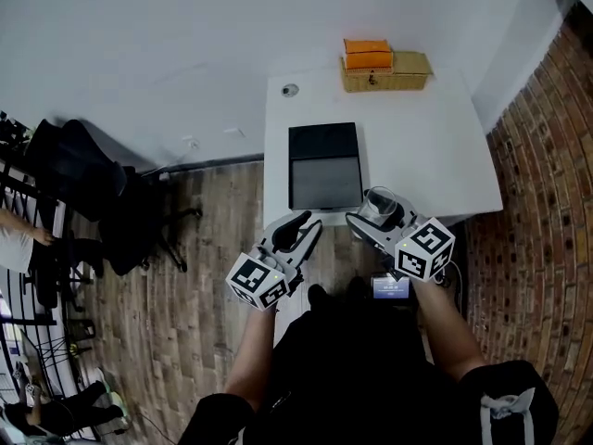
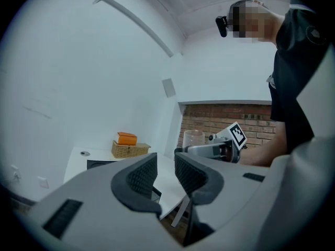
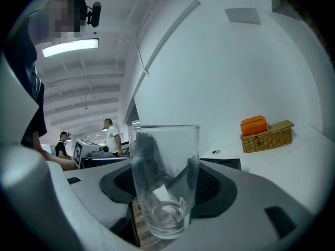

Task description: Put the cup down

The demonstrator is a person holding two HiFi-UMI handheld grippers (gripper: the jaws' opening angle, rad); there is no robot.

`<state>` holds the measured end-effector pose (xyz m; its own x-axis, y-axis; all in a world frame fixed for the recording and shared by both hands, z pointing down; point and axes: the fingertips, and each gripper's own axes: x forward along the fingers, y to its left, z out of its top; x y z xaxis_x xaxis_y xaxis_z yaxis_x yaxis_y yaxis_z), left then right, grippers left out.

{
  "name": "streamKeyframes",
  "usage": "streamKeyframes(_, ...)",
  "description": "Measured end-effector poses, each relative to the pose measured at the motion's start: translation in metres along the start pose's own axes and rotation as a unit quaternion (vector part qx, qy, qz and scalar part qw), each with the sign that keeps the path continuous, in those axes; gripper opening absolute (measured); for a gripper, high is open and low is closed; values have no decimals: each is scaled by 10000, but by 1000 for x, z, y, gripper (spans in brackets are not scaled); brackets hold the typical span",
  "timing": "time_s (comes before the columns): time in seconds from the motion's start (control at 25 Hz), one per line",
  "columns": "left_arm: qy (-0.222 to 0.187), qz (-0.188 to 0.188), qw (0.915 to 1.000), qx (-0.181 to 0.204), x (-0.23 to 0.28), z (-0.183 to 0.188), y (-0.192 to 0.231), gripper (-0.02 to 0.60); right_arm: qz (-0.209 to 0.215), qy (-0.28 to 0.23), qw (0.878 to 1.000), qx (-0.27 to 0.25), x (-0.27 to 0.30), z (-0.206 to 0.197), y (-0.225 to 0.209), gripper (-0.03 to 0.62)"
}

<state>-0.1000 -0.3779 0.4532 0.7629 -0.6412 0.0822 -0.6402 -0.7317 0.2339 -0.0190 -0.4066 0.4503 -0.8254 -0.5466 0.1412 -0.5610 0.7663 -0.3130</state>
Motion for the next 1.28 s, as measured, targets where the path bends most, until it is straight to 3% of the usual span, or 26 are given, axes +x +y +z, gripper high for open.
streamKeyframes(0.88, -161, -50, 9998, -42, 0, 13, 29, 95, 88, -23, 10000, -26, 37, 9, -2, 282)
streamKeyframes(1.28, 34, 89, 9999, -105, 3, 5, 48, 95, 66, 594, 9978, -303, 46, -12, -47, 282)
